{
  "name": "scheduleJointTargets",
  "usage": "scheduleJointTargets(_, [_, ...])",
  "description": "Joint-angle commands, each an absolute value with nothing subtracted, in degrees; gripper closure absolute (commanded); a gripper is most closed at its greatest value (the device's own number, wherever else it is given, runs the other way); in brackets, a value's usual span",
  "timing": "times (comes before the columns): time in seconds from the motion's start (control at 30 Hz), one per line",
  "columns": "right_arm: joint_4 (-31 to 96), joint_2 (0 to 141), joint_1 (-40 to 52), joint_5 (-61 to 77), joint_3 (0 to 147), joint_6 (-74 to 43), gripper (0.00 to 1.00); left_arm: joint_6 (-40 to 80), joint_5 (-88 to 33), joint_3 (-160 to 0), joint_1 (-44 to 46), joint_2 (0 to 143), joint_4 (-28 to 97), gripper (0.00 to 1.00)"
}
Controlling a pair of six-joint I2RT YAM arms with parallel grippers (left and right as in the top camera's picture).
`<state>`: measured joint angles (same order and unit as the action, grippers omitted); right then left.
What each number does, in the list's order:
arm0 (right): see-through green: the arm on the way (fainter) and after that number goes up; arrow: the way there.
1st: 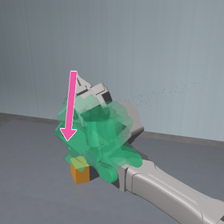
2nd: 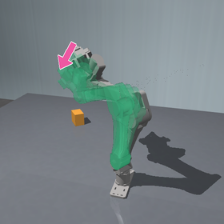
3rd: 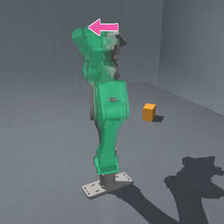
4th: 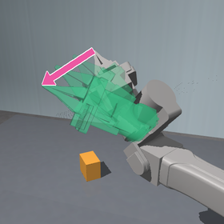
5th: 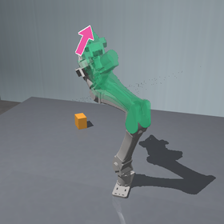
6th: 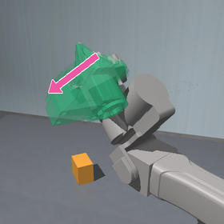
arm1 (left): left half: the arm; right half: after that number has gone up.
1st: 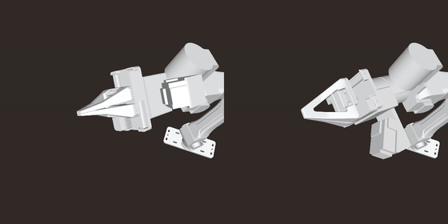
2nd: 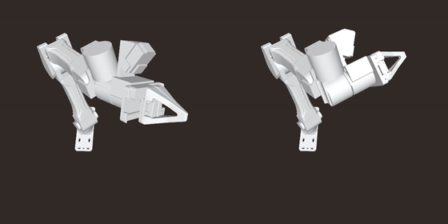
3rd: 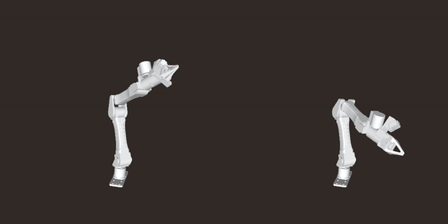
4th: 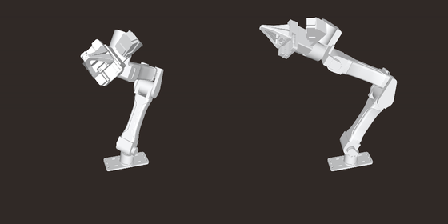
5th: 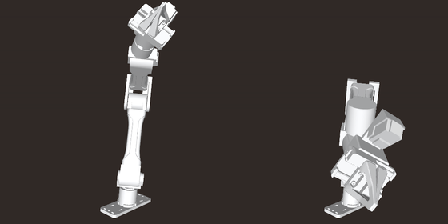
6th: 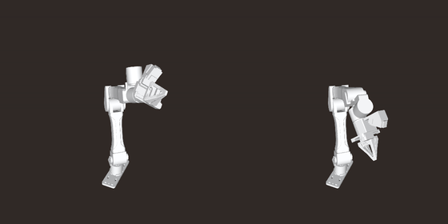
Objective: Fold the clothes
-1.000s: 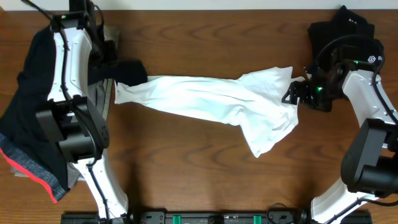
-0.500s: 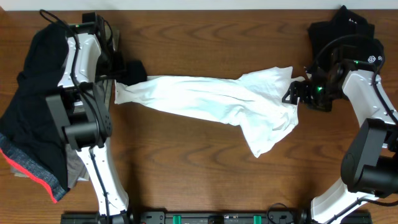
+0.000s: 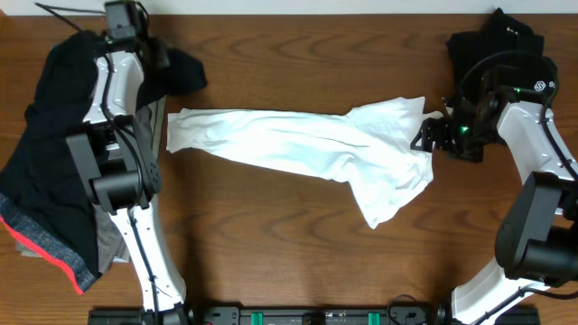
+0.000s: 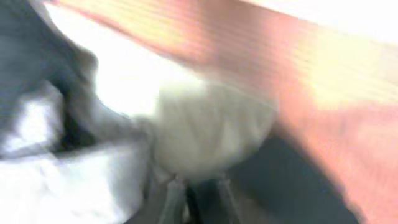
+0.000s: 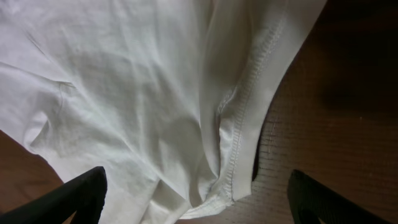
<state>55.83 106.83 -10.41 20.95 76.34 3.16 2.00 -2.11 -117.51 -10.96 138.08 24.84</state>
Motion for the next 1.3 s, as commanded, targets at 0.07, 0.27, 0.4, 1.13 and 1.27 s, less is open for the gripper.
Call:
scheduleJointTargets(0.07, [55.9,106.5,-10.6,20.8,76.1,3.0,0.11,6.5,-0.7,-121.4,-12.7,133.4,26.3,0.50])
scheduleJointTargets(0.27, [56.2,106.5,-10.6,21.9,76.1,2.6,0.11,6.5,-8.7,-121.9,-12.4,123.9,46.0,0.28])
scheduleJointTargets(0.4, [57.6,106.5,-10.6,23.0,76.1,2.6,0.09,5.8,-15.4,-121.9,-12.1,119.5,59.4,0.24])
scheduleJointTargets(1.13, [55.9,106.2,-9.1,26.4,79.7,3.5,0.01,-6.5,-17.0,-98.5,-12.2,119.8,57.5,0.23])
scheduleJointTargets(1.27, [56.2,106.2,-9.1,26.4,79.7,3.5,0.01,-6.4,-17.6,-93.3,-12.1,119.8,52.2,0.23])
